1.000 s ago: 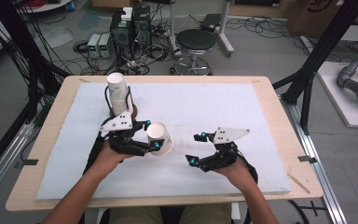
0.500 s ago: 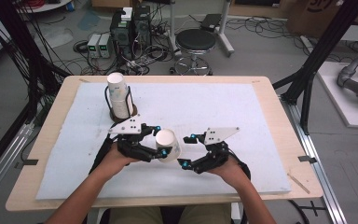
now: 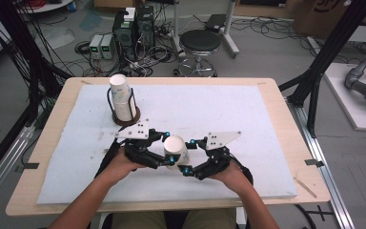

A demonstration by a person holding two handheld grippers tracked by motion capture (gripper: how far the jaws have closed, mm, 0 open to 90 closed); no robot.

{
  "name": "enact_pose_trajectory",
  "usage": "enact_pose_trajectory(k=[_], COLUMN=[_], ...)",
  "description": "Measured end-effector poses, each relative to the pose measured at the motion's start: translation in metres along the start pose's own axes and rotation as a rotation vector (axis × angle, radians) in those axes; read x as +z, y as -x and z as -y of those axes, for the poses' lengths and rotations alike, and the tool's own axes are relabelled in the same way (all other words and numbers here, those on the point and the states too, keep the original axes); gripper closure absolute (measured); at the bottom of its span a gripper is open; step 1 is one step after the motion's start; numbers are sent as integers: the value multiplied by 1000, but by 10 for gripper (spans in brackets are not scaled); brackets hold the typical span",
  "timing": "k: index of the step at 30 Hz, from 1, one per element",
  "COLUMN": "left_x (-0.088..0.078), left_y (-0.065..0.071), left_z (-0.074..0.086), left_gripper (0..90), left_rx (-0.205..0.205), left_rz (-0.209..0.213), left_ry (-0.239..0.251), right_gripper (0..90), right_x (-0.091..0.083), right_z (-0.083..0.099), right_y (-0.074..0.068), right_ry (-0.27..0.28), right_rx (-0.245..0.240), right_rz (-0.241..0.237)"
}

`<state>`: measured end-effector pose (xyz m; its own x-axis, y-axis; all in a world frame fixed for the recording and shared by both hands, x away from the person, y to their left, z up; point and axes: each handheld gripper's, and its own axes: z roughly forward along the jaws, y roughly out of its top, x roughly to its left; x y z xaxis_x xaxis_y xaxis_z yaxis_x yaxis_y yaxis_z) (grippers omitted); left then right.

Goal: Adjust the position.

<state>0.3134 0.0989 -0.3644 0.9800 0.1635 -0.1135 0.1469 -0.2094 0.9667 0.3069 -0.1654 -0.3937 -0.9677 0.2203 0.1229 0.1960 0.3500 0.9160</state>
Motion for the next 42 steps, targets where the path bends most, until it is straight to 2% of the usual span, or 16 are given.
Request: enact_pose_trajectory(k=[3, 5, 12, 15, 16, 18, 23, 25, 29, 36, 42], left_x=[1, 2, 3, 4, 5, 5, 7, 7, 6, 0, -6], left_y=[0, 0, 0, 1, 1, 1, 2, 3, 2, 2, 1], left_z=[0, 0, 1, 2, 3, 3, 5, 4, 5, 4, -1], left_gripper=[355, 355, 356, 358, 358, 358, 355, 332, 164, 155, 155], left_rx=[1, -2, 3, 9, 10, 12, 7, 17, -25, -36, -24], left_rz=[8, 9, 6, 9, 13, 14, 6, -13, -37, -43, -47], left_ry=[-1, 2, -6, -13, -15, -21, -22, -31, -35, -53, -77], right_gripper=[210, 263, 299, 327, 337, 350, 363, 363, 364, 367, 367], right_x=[0, 0, 1, 1, 1, 1, 1, 1, 0, -4, -7], right_z=[0, 0, 2, 1, 1, 1, 1, 1, 1, 0, -1], right_y=[0, 1, 0, -1, 0, -1, 0, 0, 1, 3, 6], right_ry=[10, 15, 13, 0, -2, -19, -34, -39, -54, -97, -143], right_rx=[6, -1, -5, -8, -15, -13, -23, -24, -27, -45, -54], right_rz=[-10, -18, -8, -29, -20, -44, -30, -30, -32, -10, 4])
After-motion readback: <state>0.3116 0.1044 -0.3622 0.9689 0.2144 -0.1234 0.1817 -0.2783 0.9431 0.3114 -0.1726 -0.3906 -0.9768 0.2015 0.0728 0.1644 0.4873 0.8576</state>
